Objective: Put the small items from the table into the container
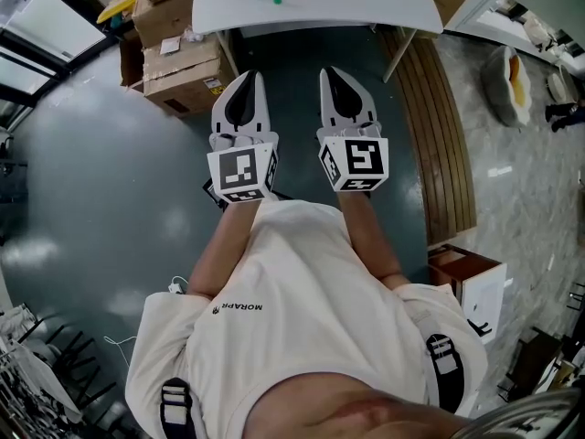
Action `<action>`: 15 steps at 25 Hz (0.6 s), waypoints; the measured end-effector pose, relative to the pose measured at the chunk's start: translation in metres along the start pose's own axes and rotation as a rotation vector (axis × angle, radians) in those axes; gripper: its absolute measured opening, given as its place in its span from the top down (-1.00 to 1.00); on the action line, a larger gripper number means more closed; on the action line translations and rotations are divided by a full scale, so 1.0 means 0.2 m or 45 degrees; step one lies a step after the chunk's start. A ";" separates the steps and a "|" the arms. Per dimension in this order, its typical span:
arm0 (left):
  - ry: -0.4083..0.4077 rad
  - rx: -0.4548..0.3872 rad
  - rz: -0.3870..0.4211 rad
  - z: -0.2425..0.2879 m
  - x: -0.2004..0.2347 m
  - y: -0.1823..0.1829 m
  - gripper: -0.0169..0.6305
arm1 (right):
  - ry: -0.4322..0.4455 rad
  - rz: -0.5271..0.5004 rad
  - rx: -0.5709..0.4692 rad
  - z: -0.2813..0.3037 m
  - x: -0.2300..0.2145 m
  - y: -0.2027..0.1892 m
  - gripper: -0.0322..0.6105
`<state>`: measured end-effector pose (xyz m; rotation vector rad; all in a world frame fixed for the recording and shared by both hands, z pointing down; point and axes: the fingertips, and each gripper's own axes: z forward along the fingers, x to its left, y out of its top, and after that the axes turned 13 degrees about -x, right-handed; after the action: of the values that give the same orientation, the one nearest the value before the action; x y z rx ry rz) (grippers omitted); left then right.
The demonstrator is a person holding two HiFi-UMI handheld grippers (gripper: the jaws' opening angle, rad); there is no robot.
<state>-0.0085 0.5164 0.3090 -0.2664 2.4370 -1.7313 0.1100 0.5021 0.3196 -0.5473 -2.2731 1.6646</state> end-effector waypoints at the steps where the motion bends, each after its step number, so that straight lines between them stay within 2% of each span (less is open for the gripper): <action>1: 0.006 0.005 0.005 0.00 -0.01 -0.01 0.94 | 0.000 0.002 0.006 -0.01 -0.01 -0.01 0.86; 8: 0.011 0.038 0.003 0.07 -0.01 -0.11 0.94 | -0.004 0.025 0.039 0.06 -0.09 -0.12 0.86; 15: 0.025 0.060 -0.006 0.29 0.24 -0.30 0.94 | -0.009 0.012 0.065 0.37 -0.10 -0.30 0.86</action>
<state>-0.0388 0.4333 0.3472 -0.2517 2.4073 -1.7992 0.0865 0.4137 0.3545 -0.5425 -2.2299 1.7263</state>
